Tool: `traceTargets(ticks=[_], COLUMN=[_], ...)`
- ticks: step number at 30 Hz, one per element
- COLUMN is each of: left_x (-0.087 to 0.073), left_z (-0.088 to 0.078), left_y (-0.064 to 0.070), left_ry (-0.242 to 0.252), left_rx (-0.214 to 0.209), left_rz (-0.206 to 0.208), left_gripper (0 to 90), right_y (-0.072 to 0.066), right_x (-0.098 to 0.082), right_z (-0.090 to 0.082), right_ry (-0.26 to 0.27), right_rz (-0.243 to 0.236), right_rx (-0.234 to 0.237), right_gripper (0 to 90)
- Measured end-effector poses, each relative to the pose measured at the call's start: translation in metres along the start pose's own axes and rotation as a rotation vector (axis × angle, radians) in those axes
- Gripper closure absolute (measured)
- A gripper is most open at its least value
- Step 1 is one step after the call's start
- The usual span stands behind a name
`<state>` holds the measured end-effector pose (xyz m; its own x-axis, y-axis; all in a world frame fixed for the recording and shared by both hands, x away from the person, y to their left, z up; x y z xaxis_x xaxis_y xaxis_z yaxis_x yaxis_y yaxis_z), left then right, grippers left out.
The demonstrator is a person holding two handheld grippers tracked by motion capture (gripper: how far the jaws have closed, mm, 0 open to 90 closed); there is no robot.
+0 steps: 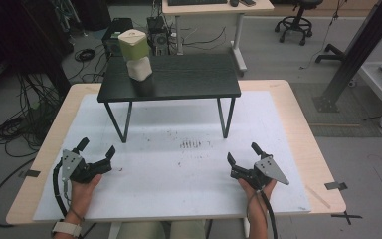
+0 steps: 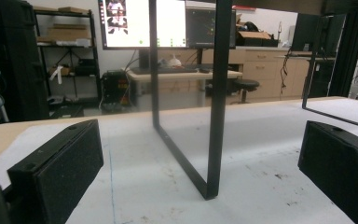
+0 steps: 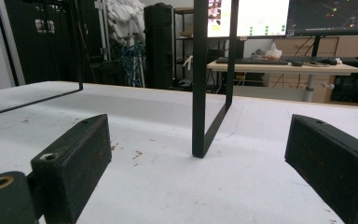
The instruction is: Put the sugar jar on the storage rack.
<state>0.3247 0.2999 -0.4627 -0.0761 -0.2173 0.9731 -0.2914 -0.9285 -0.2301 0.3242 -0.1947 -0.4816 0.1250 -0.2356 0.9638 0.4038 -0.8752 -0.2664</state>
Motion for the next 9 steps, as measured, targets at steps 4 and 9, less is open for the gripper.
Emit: traceTargets(ticks=[4, 9], left_x=[0.0000, 0.0000], left_z=[0.0000, 0.0000], left_y=[0.0000, 0.0000], left_ry=[0.000, 0.000], left_rx=[0.001, 0.001], left_rz=[0.000, -0.001], left_gripper=[0.2, 0.2], right_y=[0.0001, 0.0003], right_x=[0.0000, 0.0001], right_z=[0.0002, 0.0002], right_ry=[-0.004, -0.004], right_rz=[0.003, 0.005], right_rx=[-0.001, 0.000], right_gripper=[7.2, 7.0])
Point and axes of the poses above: each handheld gripper's, and its own axes: z roughly forward along the jaws, x roughly out of its top, y roughly to its right, the point moved 3 cm from there along z, roughly forward along the jaws, and after that the axes turned 14 degrees about z, right-handed, at the moved point
